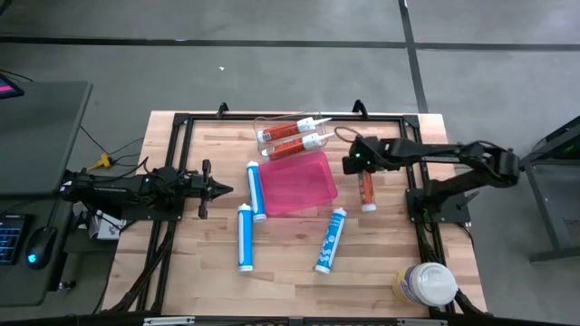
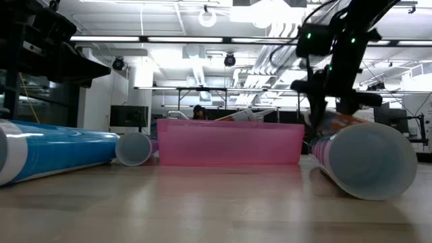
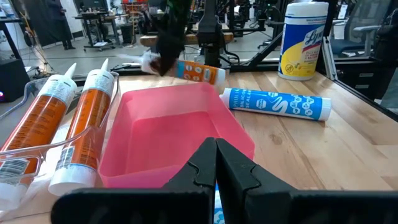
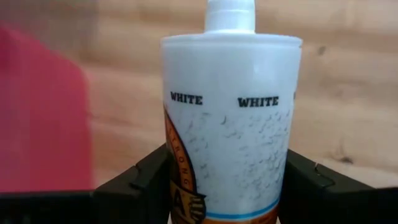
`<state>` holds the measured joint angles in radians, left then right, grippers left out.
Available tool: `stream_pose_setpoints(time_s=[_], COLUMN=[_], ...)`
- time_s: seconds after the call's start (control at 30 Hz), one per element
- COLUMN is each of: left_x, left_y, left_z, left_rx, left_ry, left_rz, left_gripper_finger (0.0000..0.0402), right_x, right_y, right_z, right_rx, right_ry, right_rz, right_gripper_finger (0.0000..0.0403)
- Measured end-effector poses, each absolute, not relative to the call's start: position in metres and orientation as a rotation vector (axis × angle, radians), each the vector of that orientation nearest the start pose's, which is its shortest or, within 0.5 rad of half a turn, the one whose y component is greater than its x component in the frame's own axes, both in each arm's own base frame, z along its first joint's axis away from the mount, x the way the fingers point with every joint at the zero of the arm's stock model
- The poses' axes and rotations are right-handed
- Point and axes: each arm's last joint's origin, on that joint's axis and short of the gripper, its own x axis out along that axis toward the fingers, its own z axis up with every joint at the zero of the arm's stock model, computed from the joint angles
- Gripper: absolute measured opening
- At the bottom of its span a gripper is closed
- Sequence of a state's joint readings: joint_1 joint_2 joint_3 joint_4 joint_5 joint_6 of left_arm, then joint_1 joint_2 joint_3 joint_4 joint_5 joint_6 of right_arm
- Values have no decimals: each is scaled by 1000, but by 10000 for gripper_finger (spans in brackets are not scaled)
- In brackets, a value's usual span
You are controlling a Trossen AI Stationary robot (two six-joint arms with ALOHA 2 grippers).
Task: Pick & place silicon tubes, Sealant and Lysol wipes
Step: Put the orange sealant into the transparent bin
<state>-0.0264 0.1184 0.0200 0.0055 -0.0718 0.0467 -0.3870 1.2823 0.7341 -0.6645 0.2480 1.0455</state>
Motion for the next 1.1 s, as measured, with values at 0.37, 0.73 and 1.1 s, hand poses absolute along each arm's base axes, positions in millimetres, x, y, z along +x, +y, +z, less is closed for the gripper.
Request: stream_pose_setpoints(time_s=[0.37,0.73,1.1], left_x=[104,104,104], left_y=[-1,-1,-1], left_z=[161,161,161], left_rx=[51,52,52], left_ry=[93,94,94], left_rz=[43,43,43], left_gripper_finger=[0,0,0], right_x=[190,223,260], right_y=[-91,-108,-126], right_z=[244,254,244], right_rx=[893,890,839], right_ry=[296,-116,-365], right_rz=[-1175,-1189,-1162], right_gripper_finger=[203,203,203])
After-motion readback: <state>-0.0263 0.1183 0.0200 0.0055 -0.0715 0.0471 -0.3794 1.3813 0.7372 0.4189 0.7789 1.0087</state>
